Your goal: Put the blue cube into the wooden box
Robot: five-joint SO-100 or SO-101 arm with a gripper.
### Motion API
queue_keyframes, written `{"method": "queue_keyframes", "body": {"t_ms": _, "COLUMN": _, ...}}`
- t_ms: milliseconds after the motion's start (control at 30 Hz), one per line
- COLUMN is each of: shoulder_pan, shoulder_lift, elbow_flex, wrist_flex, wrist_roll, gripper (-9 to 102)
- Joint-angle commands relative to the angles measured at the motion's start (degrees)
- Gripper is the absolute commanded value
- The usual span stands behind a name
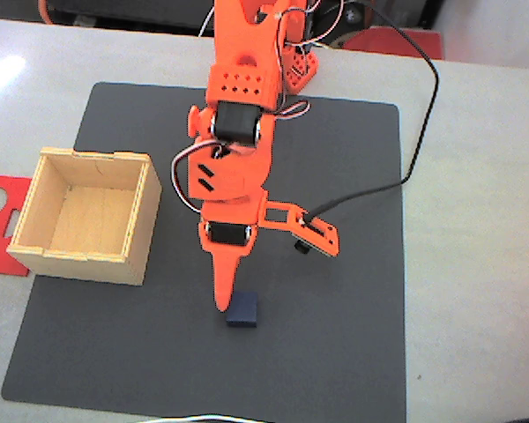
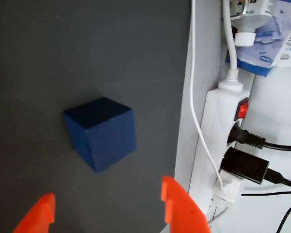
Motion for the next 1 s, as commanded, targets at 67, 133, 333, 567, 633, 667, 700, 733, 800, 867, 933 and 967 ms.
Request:
{"method": "queue_keyframes", "body": {"t_ms": 67, "shoulder_pan": -1.32, "shoulder_lift": -1.49, "elbow_flex": -5.01, "wrist_flex": 0.35, "wrist_roll": 0.97, "gripper": 28}}
{"method": "queue_keyframes", "body": {"t_ms": 133, "shoulder_pan": -1.49, "shoulder_lift": -3.25, "elbow_flex": -6.59, "wrist_flex": 0.35, "wrist_roll": 1.14, "gripper": 29}}
{"method": "queue_keyframes", "body": {"t_ms": 333, "shoulder_pan": -1.67, "shoulder_lift": -9.58, "elbow_flex": -11.87, "wrist_flex": 0.62, "wrist_roll": 2.55, "gripper": 29}}
{"method": "queue_keyframes", "body": {"t_ms": 567, "shoulder_pan": -2.55, "shoulder_lift": -13.71, "elbow_flex": -16.0, "wrist_flex": 0.97, "wrist_roll": 3.25, "gripper": 28}}
{"method": "queue_keyframes", "body": {"t_ms": 633, "shoulder_pan": -2.81, "shoulder_lift": -15.47, "elbow_flex": -18.46, "wrist_flex": 2.55, "wrist_roll": 3.16, "gripper": 27}}
{"method": "queue_keyframes", "body": {"t_ms": 667, "shoulder_pan": -2.81, "shoulder_lift": -15.91, "elbow_flex": -19.07, "wrist_flex": 2.9, "wrist_roll": 3.25, "gripper": 27}}
{"method": "queue_keyframes", "body": {"t_ms": 700, "shoulder_pan": -2.81, "shoulder_lift": -16.0, "elbow_flex": -19.16, "wrist_flex": 2.99, "wrist_roll": 3.34, "gripper": 26}}
{"method": "queue_keyframes", "body": {"t_ms": 733, "shoulder_pan": -2.81, "shoulder_lift": -16.0, "elbow_flex": -19.16, "wrist_flex": 2.99, "wrist_roll": 3.34, "gripper": 26}}
{"method": "queue_keyframes", "body": {"t_ms": 800, "shoulder_pan": -2.81, "shoulder_lift": -16.0, "elbow_flex": -19.16, "wrist_flex": 2.99, "wrist_roll": 3.34, "gripper": 25}}
{"method": "queue_keyframes", "body": {"t_ms": 867, "shoulder_pan": -2.9, "shoulder_lift": -16.0, "elbow_flex": -19.16, "wrist_flex": 2.99, "wrist_roll": 3.34, "gripper": 25}}
{"method": "queue_keyframes", "body": {"t_ms": 933, "shoulder_pan": -2.99, "shoulder_lift": -16.08, "elbow_flex": -19.16, "wrist_flex": 2.99, "wrist_roll": 3.16, "gripper": 22}}
{"method": "queue_keyframes", "body": {"t_ms": 967, "shoulder_pan": -3.08, "shoulder_lift": -16.08, "elbow_flex": -19.16, "wrist_flex": 2.99, "wrist_roll": 3.16, "gripper": 21}}
